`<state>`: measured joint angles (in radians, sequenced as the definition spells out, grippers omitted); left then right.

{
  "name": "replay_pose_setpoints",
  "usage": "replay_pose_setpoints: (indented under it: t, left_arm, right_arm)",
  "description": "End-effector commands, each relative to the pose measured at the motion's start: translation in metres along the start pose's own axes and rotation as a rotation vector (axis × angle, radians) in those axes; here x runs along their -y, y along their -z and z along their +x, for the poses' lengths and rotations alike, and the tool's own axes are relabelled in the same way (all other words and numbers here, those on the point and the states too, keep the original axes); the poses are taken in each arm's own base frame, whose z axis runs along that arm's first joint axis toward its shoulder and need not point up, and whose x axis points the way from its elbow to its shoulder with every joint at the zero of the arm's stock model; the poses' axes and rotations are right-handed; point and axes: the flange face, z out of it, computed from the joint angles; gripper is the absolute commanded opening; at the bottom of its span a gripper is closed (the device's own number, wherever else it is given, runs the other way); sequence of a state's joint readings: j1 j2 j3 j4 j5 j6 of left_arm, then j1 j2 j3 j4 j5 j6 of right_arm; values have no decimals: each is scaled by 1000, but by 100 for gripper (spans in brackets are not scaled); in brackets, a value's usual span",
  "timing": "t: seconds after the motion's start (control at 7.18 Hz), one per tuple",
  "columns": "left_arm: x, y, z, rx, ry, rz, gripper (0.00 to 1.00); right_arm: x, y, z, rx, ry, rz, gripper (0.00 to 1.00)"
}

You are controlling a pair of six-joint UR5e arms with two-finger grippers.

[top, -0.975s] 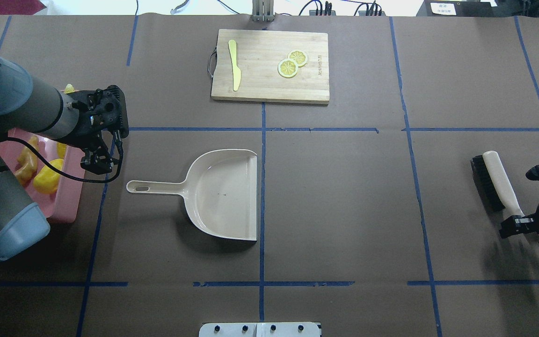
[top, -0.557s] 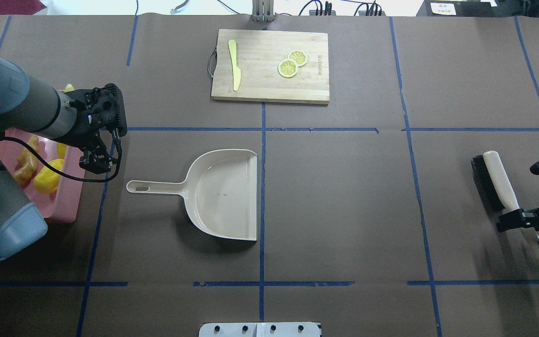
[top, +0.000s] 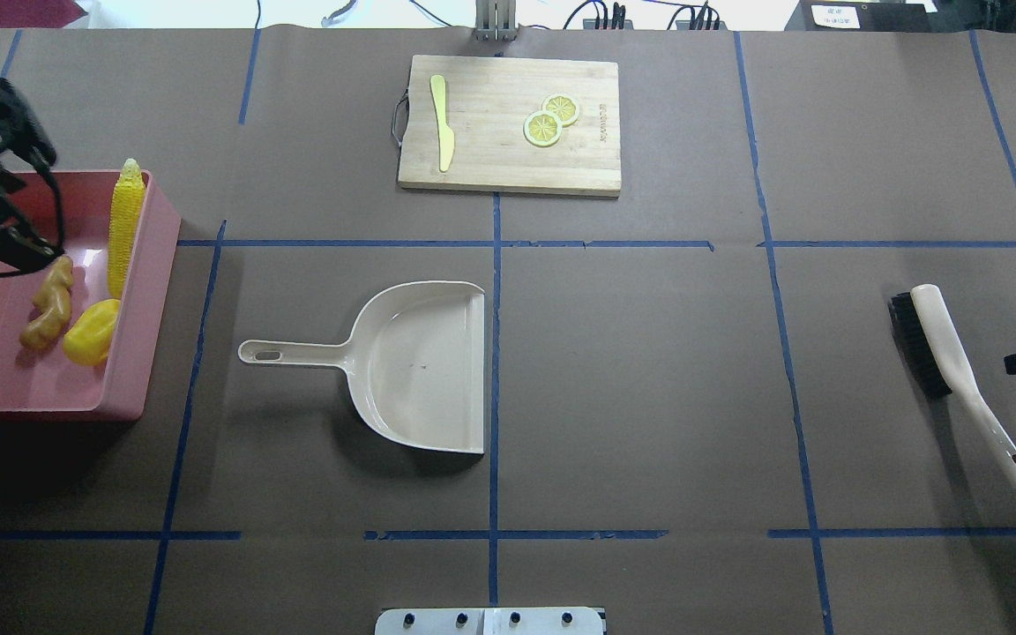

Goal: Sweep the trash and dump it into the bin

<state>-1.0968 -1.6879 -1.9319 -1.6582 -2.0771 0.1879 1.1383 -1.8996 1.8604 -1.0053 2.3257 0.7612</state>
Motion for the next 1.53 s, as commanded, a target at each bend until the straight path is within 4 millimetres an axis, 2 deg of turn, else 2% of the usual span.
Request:
replay_pose_setpoints:
  t: [0.0, 0.14, 0.28, 0.42, 0.56, 0.7, 0.84, 1.11, 1.39]
  left_arm:
    - [-114, -1, -124, -121, 363, -29, 100]
    - [-161, -5, -159, -124, 478, -48, 100]
    - [-220, -8, -183, -119, 597, -71, 100]
    - [-244, -6, -183, -159, 656, -54, 100]
    - [-247, -6, -184, -176, 703, -65, 100]
    - [-239, 2, -183, -174, 726, -60, 100]
    - [-225, 12, -180, -165, 801, -45, 100]
    - [-231, 6, -179, -163, 805, -52, 100]
    - [-232, 8, -178, -138, 777, -32, 100]
  right_arm:
    - [15, 22, 51, -49, 56, -3, 100]
    - [30, 37, 65, -82, 77, -2, 100]
    - [52, 56, 76, -101, 99, -3, 100]
    - [71, 65, 92, -117, 125, -22, 100]
    - [88, 65, 110, -110, 152, -27, 100]
    - [91, 65, 109, -108, 154, -25, 100]
    - [90, 63, 111, -110, 153, -28, 100]
    - [89, 61, 114, -106, 162, -28, 100]
    - [83, 62, 116, -104, 156, -30, 100]
